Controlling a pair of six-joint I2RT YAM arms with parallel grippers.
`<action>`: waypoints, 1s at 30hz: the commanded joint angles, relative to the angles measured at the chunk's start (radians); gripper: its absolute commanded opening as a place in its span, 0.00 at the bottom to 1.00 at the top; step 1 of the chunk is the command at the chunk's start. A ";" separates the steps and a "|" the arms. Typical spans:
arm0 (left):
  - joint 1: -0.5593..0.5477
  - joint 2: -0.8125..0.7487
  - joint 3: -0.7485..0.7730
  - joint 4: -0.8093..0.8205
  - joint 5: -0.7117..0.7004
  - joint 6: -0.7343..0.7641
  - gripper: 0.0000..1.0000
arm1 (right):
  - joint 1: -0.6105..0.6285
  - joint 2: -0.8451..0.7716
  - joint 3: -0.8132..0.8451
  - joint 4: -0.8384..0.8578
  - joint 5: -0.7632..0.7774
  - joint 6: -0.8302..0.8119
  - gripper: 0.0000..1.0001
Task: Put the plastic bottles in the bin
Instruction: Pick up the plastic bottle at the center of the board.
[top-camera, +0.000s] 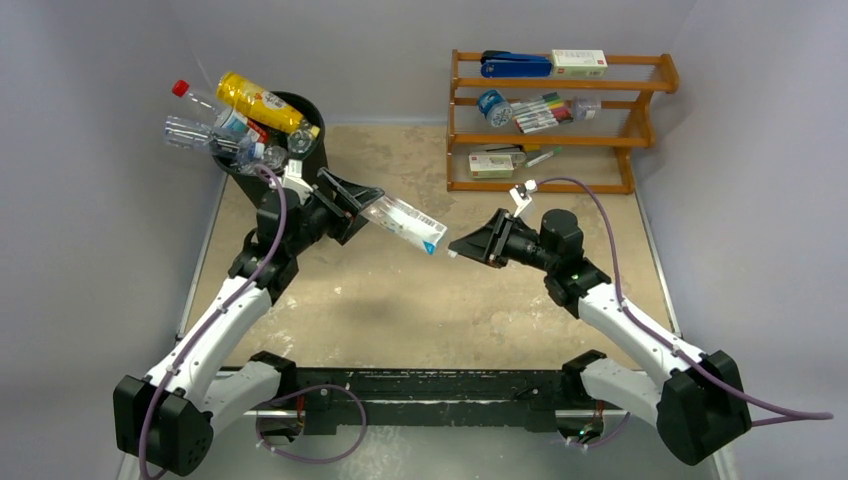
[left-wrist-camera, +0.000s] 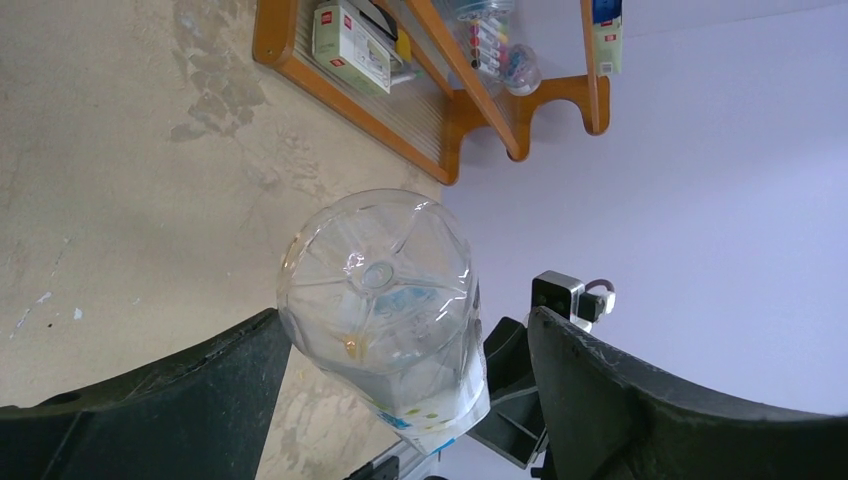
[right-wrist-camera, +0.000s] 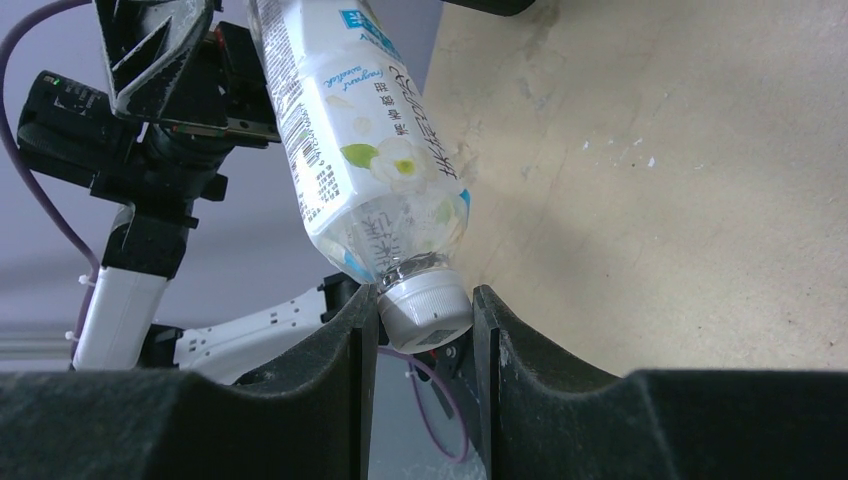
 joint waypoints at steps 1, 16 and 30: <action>-0.007 -0.030 0.006 0.046 -0.007 -0.020 0.84 | 0.014 -0.006 0.045 0.065 0.024 0.016 0.28; -0.007 -0.028 0.044 -0.023 -0.028 0.029 0.78 | 0.065 0.001 0.104 0.073 0.036 0.038 0.29; -0.007 -0.050 0.071 -0.055 -0.046 0.048 0.54 | 0.088 -0.014 0.072 0.059 0.062 0.040 0.34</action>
